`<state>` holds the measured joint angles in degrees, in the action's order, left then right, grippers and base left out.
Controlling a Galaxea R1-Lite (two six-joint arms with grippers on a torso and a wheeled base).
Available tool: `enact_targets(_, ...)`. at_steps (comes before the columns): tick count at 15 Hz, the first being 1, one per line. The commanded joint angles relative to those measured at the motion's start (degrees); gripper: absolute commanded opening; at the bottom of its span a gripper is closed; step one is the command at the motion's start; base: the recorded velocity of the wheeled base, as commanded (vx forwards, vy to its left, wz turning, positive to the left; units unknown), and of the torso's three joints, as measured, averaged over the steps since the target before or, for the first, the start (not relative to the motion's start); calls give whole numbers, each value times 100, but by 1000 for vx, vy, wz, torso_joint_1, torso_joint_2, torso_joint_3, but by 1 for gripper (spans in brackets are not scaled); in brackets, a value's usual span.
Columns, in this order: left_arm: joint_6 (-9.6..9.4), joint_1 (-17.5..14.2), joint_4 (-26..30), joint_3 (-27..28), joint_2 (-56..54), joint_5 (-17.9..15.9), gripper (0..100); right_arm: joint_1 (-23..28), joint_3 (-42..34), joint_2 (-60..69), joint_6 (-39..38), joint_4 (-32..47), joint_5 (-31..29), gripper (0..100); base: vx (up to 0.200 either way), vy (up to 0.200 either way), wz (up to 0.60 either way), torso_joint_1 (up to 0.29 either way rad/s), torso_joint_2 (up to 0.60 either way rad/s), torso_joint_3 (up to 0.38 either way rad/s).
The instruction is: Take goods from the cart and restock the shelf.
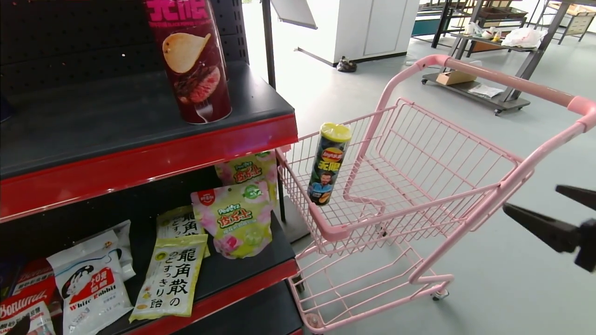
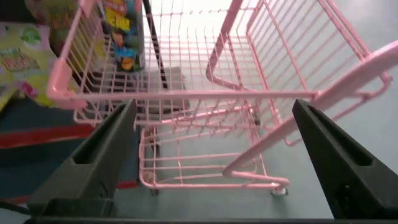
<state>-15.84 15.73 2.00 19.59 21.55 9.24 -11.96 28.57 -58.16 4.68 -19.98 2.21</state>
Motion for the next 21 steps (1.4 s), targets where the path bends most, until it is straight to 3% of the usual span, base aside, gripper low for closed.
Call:
enact_targets(1,142,-8,2,1,-55,16,100,-395,693,-2156,-327,-1175,403,100,0,0,0,0,0,0)
enact_targets(7,151,-17,20,27,77,16,100,-676,2565,-4362,-494,-1271,465,100,0,0,0,0,0,0)
enact_targets(12,151,-17,11,36,156,52,100,-782,3075,-5249,-494,-1641,790,100,0,0,0,0,0,0)
enact_targets(21,151,-26,11,71,297,60,100,-878,3813,-5882,-494,-1641,1142,100,0,0,0,0,0,0)
